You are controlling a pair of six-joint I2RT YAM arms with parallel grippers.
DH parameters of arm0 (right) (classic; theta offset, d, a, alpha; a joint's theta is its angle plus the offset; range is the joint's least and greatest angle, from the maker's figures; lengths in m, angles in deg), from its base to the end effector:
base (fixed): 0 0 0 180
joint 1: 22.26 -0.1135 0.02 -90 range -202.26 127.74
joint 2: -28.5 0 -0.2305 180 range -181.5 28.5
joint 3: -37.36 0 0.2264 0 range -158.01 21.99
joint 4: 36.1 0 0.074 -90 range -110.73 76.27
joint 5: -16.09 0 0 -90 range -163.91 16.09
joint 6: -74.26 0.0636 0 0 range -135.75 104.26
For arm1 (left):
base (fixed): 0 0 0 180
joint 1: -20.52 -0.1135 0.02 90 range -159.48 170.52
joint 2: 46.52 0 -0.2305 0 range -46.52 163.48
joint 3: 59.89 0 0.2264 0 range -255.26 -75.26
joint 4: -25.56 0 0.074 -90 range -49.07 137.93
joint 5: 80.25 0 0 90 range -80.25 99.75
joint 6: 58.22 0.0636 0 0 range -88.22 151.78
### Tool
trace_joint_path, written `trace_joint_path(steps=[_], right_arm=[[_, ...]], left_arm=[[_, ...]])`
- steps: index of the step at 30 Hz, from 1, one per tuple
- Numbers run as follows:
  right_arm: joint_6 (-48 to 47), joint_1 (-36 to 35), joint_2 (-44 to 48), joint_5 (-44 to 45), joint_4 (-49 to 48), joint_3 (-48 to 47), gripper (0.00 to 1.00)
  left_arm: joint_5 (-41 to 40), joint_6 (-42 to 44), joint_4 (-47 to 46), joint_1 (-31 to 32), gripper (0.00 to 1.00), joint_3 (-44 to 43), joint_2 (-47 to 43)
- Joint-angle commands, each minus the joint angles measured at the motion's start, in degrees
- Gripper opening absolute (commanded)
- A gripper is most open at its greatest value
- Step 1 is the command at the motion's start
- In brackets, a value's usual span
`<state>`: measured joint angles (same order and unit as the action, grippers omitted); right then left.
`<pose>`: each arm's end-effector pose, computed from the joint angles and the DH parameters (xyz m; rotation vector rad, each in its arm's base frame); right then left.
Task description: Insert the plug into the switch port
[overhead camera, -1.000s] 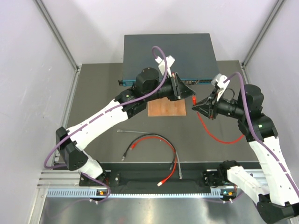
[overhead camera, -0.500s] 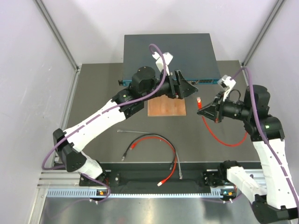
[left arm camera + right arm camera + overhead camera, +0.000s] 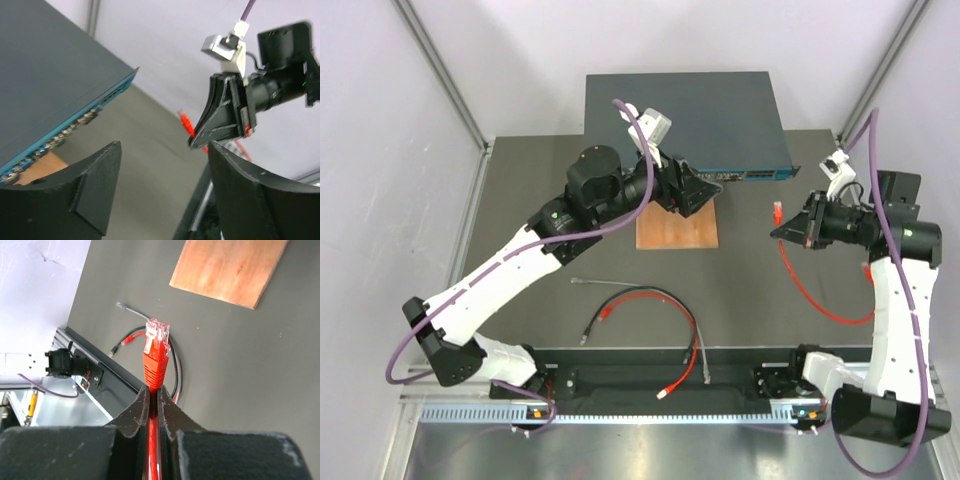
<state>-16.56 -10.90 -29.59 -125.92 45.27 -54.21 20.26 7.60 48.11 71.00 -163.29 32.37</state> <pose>0.1696 0.0171 0.3501 -0.2053 2.1857 0.9585 0.1934 -0.2527 0.4383 0.5287 1.5723 -1.1570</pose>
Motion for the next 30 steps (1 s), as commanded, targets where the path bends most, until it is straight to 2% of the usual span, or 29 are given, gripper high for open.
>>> trace_joint_path(steps=[1, 8, 12, 16, 25, 30], right_arm=[[0.38, 1.56, -2.03, -0.11, 2.03, -3.34, 0.00], [0.12, 1.48, -8.87, -2.12, 3.08, -7.64, 0.00], [0.47, 1.65, -12.66, -4.59, 2.91, -9.40, 0.00], [0.29, 1.57, -15.21, -3.72, 3.43, -10.19, 0.00], [-0.24, 1.48, -19.69, 3.92, 3.44, -13.70, 0.00], [-0.06, -0.19, -20.93, 5.25, 3.00, -13.97, 0.00]], left_arm=[[-2.76, 7.56, 4.06, -0.12, 0.78, -2.58, -1.37], [-2.69, 12.76, 8.20, -0.47, 0.89, -2.67, -3.13], [1.52, 13.02, 11.18, -2.22, 0.90, -4.16, -2.52], [8.82, 10.30, 13.30, -6.69, 0.90, -5.92, -0.85], [11.29, 8.63, 13.12, -9.96, 0.89, -6.02, 1.26], [12.17, 8.28, 12.68, -10.66, 0.89, -6.36, 2.40]])
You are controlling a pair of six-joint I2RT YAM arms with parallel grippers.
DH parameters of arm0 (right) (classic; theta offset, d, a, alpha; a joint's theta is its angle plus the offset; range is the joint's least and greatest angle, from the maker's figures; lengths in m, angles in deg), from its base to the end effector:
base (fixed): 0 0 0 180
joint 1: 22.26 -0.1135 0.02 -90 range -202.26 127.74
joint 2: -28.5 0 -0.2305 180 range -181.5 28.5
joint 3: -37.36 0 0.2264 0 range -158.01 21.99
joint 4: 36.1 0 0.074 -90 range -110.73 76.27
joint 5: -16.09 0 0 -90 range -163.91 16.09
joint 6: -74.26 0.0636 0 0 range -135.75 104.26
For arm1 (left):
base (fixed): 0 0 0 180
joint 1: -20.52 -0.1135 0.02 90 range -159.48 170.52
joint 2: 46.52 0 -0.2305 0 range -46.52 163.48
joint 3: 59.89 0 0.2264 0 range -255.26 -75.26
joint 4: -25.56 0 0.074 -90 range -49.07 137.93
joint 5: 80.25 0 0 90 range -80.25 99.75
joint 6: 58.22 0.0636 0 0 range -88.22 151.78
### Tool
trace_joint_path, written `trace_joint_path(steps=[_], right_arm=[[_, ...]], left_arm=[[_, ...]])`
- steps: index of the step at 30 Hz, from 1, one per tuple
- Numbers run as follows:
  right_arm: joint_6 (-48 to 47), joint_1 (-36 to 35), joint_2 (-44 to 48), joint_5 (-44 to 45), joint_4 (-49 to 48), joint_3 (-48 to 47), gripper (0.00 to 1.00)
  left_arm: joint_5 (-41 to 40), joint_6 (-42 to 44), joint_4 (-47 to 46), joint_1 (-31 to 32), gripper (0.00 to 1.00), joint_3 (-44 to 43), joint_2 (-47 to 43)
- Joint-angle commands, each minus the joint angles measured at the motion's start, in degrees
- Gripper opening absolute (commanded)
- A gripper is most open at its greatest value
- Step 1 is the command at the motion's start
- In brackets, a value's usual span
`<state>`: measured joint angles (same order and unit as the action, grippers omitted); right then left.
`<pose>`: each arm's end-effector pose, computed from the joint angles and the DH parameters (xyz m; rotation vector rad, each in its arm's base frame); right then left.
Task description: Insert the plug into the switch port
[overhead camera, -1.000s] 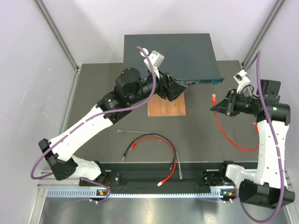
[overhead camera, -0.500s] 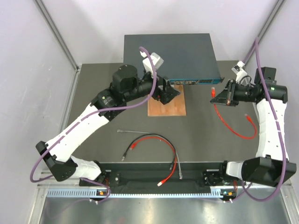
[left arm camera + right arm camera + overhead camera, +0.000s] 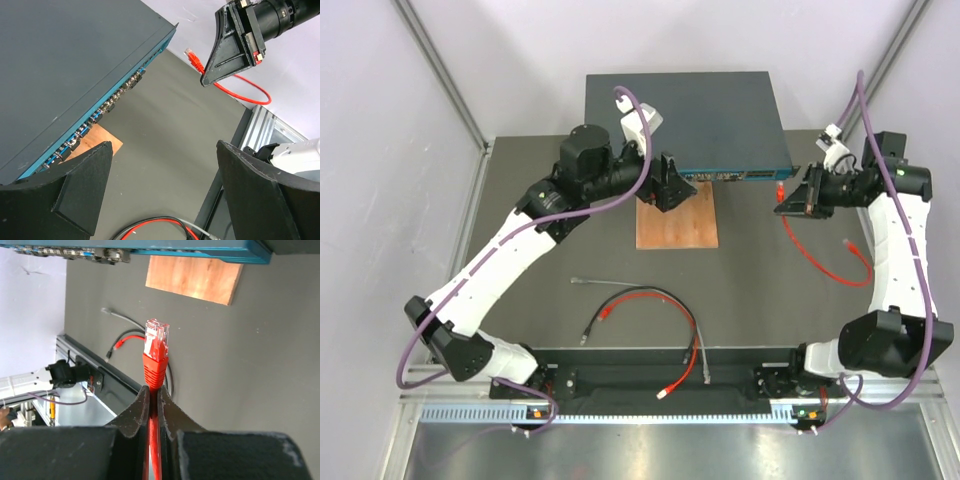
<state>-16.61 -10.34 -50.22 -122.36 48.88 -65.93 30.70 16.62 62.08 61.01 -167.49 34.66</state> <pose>0.2429 -0.0026 0.3327 -0.0521 2.3854 0.9897 0.2276 -0.2243 0.4186 0.6771 1.7218 -1.0138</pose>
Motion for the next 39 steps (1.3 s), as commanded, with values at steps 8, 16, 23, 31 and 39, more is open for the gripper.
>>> trace_joint_path(steps=[8, 16, 23, 31, 39], right_arm=[[0.16, -1.81, -2.49, 2.13, -1.40, -3.39, 0.00], [-7.38, -4.62, 1.53, -2.78, 0.44, -1.47, 0.00], [-10.39, -14.63, 9.54, -2.89, -3.33, 1.00, 0.00], [-7.75, -24.92, 13.68, 1.16, -8.08, 0.56, 0.00], [-8.72, -27.48, 13.42, 1.95, -9.40, -0.32, 0.00]], left_arm=[[2.69, -0.84, -1.81, -1.38, 0.89, -2.35, 1.17], [10.50, -10.75, -7.86, -3.05, 0.88, -0.06, 1.43], [16.22, -27.01, -20.35, -1.38, 0.78, 4.34, 3.18], [13.50, -29.75, -20.27, 2.84, 0.75, 3.28, 6.09], [12.01, -30.10, -20.71, 5.39, 0.61, 3.63, 7.40]])
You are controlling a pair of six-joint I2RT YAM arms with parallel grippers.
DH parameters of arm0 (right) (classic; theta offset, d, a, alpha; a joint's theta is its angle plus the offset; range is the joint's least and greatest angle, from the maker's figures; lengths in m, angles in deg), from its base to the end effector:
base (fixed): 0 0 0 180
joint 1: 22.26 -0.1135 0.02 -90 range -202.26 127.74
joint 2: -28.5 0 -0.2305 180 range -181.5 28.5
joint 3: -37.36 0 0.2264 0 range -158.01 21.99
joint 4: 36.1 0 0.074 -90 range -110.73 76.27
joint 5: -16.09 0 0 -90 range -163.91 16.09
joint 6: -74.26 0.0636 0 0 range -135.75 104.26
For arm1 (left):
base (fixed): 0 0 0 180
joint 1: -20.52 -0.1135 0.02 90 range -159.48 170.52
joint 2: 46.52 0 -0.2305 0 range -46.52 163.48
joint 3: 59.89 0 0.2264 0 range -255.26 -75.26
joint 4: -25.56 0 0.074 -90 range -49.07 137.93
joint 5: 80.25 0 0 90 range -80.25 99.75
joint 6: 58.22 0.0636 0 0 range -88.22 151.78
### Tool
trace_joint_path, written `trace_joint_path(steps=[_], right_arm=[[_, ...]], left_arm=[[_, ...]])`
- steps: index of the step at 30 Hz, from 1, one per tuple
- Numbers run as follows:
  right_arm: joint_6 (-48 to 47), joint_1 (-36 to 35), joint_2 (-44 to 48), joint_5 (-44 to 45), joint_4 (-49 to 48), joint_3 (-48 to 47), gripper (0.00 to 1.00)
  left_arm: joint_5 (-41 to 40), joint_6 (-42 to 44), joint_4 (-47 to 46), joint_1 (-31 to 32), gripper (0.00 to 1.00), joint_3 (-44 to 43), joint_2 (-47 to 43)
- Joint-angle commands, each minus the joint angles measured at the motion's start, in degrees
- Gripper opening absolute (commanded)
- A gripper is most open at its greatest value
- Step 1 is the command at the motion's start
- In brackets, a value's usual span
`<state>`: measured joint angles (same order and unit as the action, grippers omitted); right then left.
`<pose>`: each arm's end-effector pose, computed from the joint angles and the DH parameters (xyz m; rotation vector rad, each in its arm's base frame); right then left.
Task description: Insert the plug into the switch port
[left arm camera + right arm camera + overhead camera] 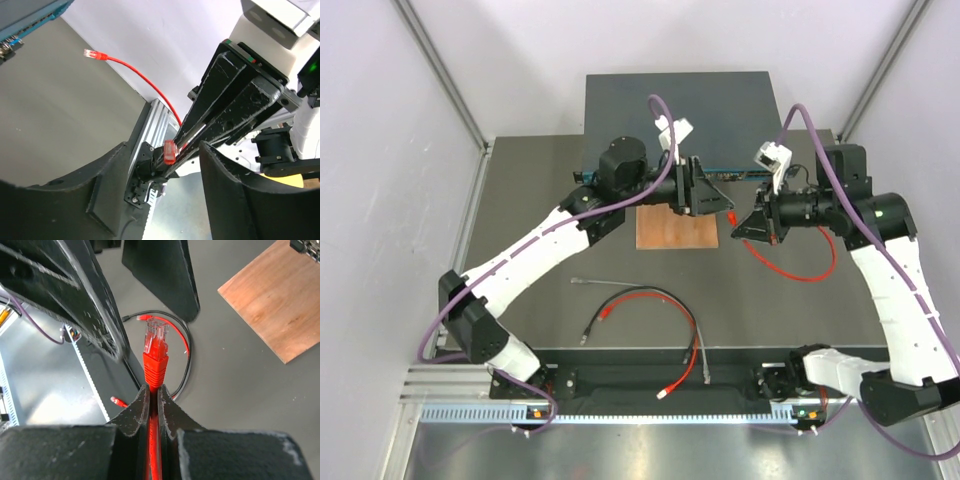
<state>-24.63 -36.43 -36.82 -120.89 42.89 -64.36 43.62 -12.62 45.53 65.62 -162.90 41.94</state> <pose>0.1752 0.0922 0.3779 -0.8409 2.0468 0.9876 0.2284 -0.2794 0.3888 0.5303 1.8702 -1.6048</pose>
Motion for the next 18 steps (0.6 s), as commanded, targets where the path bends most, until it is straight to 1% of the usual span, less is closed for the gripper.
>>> trace_joint_path(steps=[1, 3, 4, 6, 7, 10, 11, 13, 15, 16, 18], right_arm=[[-0.70, -1.82, 0.02, 0.66, -3.58, -2.42, 0.00], [-0.78, -2.17, 0.01, 1.01, -3.85, -2.69, 0.00], [-0.78, -2.70, 0.10, 1.19, -3.94, -2.95, 0.00], [-0.87, -3.05, 0.45, 1.54, -3.94, -2.95, 0.00], [-1.05, -3.23, 0.72, 1.63, -3.94, -2.78, 0.00], [-1.84, -3.32, 2.12, 2.16, -4.37, -1.81, 0.01], [-1.92, -3.32, 2.65, 2.51, -5.59, -1.37, 0.06], [-2.01, -3.32, 4.75, 3.65, -7.44, 0.55, 0.10], [-1.93, -3.32, 7.38, 4.61, -11.04, 2.23, 0.20], [-1.93, -3.40, 8.27, 5.05, -12.45, 4.15, 0.20], [-1.75, -3.32, 10.81, 5.41, -16.93, 6.35, 0.22]], left_arm=[[-1.00, -1.12, -4.07, 0.86, 0.60, -0.78, 0.13], [-1.43, -2.09, -4.07, 0.87, 0.55, -0.61, 0.65], [-1.70, -3.05, -4.16, 0.87, 0.47, -0.52, 0.74], [-2.23, -3.93, -4.16, 0.87, 0.37, -0.17, 1.09], [-2.14, -4.29, -5.81, 0.87, 0.26, 0.09, 1.09], [-2.66, -5.25, -6.09, 0.69, 0.02, 0.53, 0.83], [-2.75, -6.47, -6.44, 0.43, 0.00, 0.80, 0.83], [-2.49, -8.32, -8.19, -0.27, 0.00, 1.93, 0.66], [-1.62, -13.23, -10.56, -1.77, 0.00, 3.08, 0.66], [-1.35, -17.00, -13.36, -2.21, 0.00, 4.30, 0.74], [-0.39, -19.75, -15.75, -3.18, 0.00, 5.36, 0.92]])
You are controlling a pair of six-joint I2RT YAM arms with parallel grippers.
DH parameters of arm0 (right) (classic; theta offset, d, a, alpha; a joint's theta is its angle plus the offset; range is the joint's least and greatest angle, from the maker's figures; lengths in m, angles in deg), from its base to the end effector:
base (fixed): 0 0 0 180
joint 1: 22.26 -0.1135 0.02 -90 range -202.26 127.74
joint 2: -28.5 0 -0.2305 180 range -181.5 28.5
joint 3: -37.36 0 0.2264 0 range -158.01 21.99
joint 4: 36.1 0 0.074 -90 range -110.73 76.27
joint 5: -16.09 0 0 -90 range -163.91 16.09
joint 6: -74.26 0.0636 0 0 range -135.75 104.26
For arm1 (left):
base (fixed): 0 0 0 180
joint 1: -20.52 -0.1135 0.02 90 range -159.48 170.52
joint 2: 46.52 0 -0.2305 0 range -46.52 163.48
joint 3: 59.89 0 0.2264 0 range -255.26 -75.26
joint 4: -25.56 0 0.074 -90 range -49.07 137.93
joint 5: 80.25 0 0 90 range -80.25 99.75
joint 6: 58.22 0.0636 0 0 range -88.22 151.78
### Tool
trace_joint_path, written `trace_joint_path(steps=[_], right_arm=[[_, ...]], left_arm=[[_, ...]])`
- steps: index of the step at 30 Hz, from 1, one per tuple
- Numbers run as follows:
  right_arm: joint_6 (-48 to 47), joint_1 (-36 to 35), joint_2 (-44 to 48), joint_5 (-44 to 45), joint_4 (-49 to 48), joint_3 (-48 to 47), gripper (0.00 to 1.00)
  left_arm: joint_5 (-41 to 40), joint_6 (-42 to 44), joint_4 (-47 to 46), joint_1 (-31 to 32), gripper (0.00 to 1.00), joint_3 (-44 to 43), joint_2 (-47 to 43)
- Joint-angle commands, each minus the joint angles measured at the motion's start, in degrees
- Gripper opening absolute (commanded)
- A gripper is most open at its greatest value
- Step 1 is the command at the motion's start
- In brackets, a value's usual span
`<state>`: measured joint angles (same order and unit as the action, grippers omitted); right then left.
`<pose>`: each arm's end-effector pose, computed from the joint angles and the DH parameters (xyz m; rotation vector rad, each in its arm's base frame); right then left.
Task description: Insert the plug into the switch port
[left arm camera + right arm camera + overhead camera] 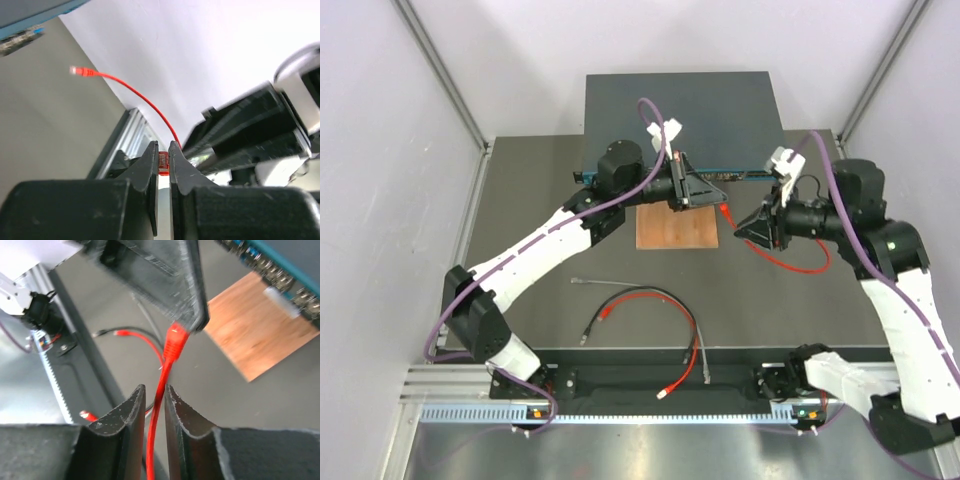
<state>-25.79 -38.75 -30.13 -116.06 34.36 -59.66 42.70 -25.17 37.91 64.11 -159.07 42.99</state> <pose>0.1606 0.0921 0.3866 -0.8890 1.8798 0.8457 0.2430 -0.2791 0.3761 0.3073 1.9228 -1.7296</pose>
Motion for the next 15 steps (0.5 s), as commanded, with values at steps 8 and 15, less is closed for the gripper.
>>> trace_joint_path(steps=[8, 15], right_arm=[[1.51, -1.09, 4.49, 0.40, -13.51, 4.21, 0.36], [3.45, -1.00, 3.70, 1.98, -16.77, 4.92, 0.38]], left_arm=[[0.54, -10.20, -11.04, -1.76, 0.00, 1.37, -0.39], [0.62, -10.90, -11.39, -1.67, 0.00, 1.72, -0.48]])
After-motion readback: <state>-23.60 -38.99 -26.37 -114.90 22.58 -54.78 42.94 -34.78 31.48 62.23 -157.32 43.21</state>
